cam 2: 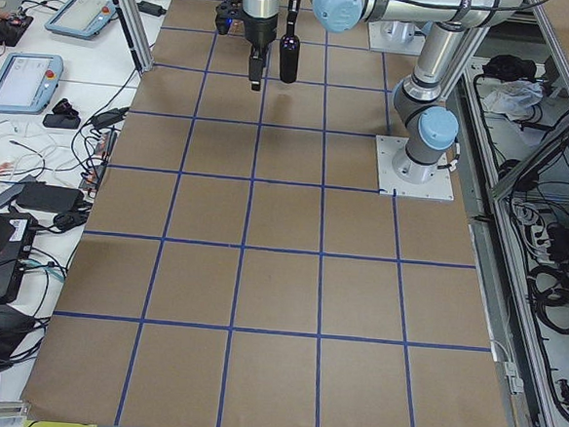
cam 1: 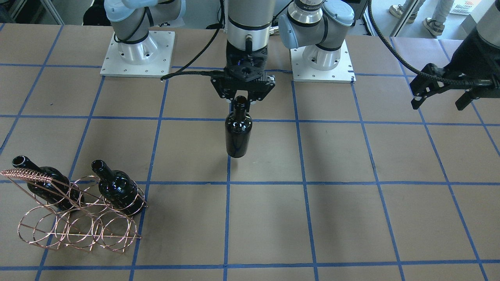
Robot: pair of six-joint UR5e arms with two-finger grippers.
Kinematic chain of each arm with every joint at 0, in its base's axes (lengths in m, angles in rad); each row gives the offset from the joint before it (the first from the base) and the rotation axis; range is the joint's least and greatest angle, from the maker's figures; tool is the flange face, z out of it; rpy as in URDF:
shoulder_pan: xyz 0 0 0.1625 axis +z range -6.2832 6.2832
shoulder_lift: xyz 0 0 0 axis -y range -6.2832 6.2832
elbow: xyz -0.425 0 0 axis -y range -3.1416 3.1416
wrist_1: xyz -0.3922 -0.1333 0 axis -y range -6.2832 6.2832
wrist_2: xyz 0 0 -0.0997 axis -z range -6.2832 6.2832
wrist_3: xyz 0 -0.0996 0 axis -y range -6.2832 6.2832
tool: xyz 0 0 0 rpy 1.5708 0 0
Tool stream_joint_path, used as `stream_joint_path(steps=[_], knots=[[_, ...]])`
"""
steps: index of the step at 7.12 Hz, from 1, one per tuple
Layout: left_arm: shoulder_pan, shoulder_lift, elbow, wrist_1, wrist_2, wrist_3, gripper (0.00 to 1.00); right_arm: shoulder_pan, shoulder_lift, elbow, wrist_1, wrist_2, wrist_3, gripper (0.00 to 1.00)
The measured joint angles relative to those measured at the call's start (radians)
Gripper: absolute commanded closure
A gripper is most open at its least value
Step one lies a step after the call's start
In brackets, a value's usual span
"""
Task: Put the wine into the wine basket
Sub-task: 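Lift the bottle with the right gripper and carry it to the wire rack, then tilt the bottle and lower it into the empty rack slot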
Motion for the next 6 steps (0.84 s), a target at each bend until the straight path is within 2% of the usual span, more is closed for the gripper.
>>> stream_joint_path(steps=[3,6], knots=[[-0.03,0.005,-0.007,0.0,-0.045,-0.02,0.0,-0.244,-0.091,0.001,0.121,-0.002,-0.267,0.98],[-0.148,0.011,-0.009,0.001,-0.045,-0.161,0.0,-0.496,-0.136,0.002,0.217,-0.006,-0.617,1.0]])
